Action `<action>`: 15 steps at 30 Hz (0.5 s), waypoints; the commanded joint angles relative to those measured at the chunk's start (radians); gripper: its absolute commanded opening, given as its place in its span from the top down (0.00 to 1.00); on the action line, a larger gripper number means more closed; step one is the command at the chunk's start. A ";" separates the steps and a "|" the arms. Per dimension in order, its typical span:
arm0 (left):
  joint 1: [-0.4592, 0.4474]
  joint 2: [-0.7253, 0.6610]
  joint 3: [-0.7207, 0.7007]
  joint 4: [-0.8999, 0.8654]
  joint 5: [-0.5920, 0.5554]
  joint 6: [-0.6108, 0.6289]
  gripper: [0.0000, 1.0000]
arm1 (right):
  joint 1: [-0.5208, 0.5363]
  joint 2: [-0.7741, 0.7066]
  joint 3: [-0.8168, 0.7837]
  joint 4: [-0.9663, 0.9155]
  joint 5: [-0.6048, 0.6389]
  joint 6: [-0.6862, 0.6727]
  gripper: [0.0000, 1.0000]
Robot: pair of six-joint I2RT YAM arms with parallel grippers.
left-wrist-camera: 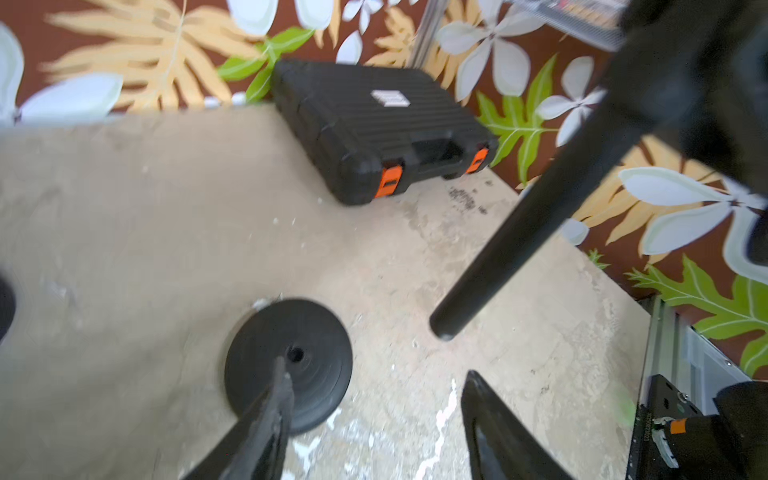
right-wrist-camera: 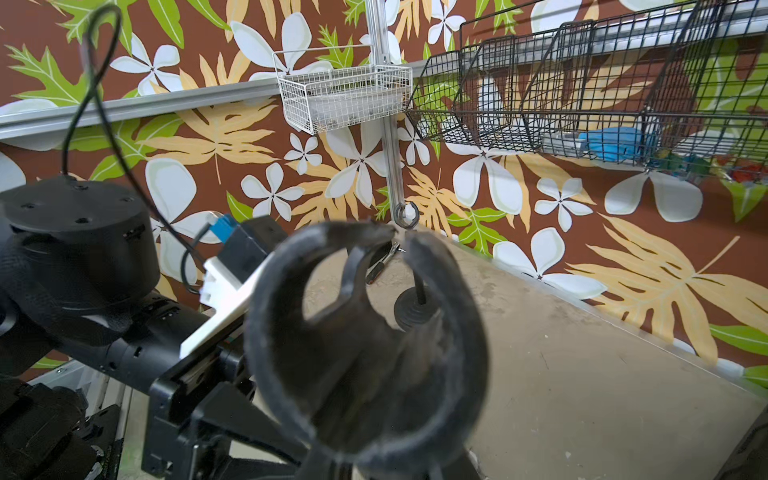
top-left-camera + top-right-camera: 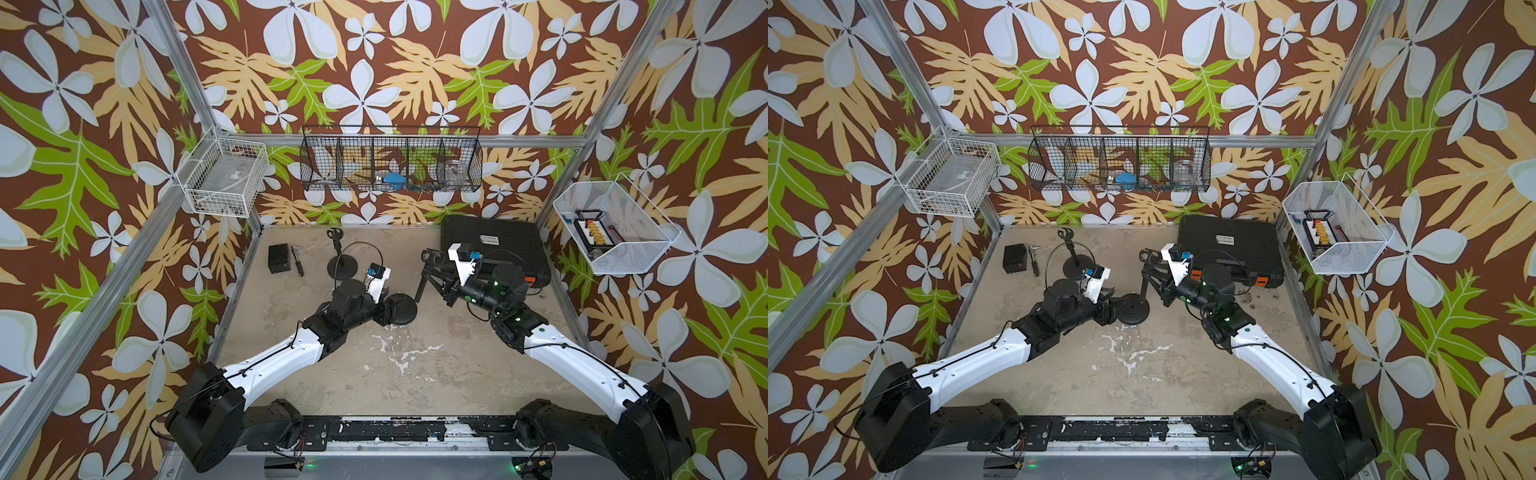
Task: Assemble a microphone stand
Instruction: Hold the microphone stand pole at the microphone stand base.
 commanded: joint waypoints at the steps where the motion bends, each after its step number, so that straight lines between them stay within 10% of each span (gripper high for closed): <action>1: 0.026 0.016 -0.051 0.057 -0.047 -0.115 0.34 | 0.023 0.012 -0.038 0.194 0.069 -0.038 0.95; 15: 0.131 0.116 -0.146 0.159 0.054 -0.163 0.34 | 0.079 0.205 -0.074 0.324 0.157 -0.086 0.98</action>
